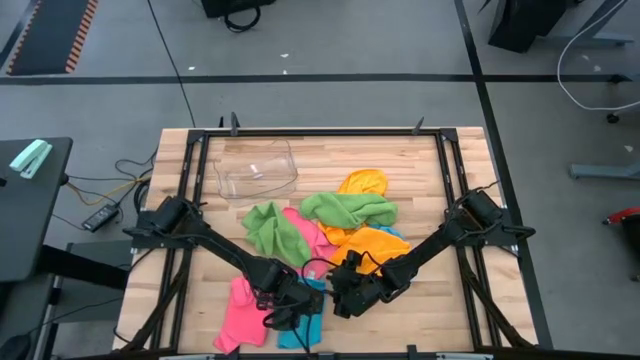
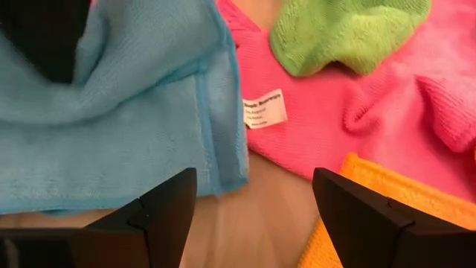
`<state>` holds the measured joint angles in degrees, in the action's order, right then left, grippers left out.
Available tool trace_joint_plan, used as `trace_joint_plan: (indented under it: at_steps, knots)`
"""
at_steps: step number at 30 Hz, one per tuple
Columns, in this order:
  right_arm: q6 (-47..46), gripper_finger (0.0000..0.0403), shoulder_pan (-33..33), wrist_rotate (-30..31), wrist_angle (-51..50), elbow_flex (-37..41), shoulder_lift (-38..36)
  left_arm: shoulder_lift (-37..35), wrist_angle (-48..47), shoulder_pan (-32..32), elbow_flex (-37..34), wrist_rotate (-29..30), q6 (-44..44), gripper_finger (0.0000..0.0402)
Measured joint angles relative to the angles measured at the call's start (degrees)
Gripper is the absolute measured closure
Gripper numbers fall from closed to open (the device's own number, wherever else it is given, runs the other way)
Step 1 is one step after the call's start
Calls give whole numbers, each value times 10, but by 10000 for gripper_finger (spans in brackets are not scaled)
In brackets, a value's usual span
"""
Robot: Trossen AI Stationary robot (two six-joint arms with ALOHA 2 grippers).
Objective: Fold microfiber towels
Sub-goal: Fold the left blue microfiber towel
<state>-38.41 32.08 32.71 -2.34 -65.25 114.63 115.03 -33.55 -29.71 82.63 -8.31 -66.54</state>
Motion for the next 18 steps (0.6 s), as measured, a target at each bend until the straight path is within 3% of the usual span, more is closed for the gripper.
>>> trace_joint_plan:
  at_steps: [5, 13, 18]
  knots:
    - [-26, 126, 3, 0, -10, 0, 0, 14, -12, -1, 0, 1, 2, 391]
    - [-30, 126, 20, 10, -7, 0, 0, 1, -80, -31, 8, 2, 116, 365]
    - [-21, 126, 19, 11, 0, 0, 0, -1, -152, -57, 16, 1, 206, 374]
